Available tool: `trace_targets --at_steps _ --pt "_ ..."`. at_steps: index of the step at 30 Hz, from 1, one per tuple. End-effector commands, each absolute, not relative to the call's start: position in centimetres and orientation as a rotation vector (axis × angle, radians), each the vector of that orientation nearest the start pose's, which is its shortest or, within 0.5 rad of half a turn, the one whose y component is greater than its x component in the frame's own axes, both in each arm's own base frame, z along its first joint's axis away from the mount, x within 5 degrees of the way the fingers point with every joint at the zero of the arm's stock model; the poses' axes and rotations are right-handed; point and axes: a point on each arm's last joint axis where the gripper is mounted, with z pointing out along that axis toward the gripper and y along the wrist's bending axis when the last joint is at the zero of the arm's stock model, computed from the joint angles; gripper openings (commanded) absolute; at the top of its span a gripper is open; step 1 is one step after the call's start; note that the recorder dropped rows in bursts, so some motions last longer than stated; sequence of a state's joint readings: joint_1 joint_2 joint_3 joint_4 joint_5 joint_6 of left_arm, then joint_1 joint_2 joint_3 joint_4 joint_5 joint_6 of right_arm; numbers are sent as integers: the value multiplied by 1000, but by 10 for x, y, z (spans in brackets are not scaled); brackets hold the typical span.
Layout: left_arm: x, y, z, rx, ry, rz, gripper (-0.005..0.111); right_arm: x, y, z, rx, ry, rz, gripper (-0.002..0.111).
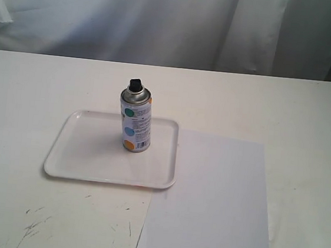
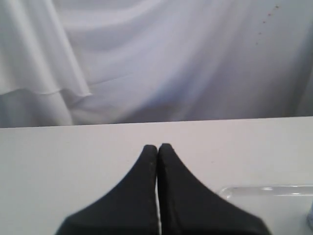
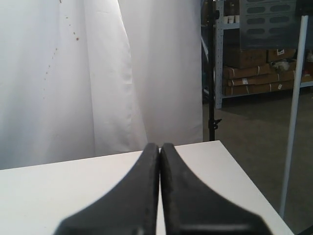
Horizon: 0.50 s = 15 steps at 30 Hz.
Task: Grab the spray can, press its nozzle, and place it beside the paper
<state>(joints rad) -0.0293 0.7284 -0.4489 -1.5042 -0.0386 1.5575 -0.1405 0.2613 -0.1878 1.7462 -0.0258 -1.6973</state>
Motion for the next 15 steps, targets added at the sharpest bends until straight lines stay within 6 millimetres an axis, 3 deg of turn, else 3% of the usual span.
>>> trace_targets --at_steps 1,5,15 --pt "129 12 285 -67 1714 140 0 77 -13 258 168 1556 -94 0" --pt "121 12 277 -43 1708 160 0 77 -13 258 172 1555 -93 0" --pt "116 11 281 -16 1672 168 0 77 -13 258 169 1556 -96 0"
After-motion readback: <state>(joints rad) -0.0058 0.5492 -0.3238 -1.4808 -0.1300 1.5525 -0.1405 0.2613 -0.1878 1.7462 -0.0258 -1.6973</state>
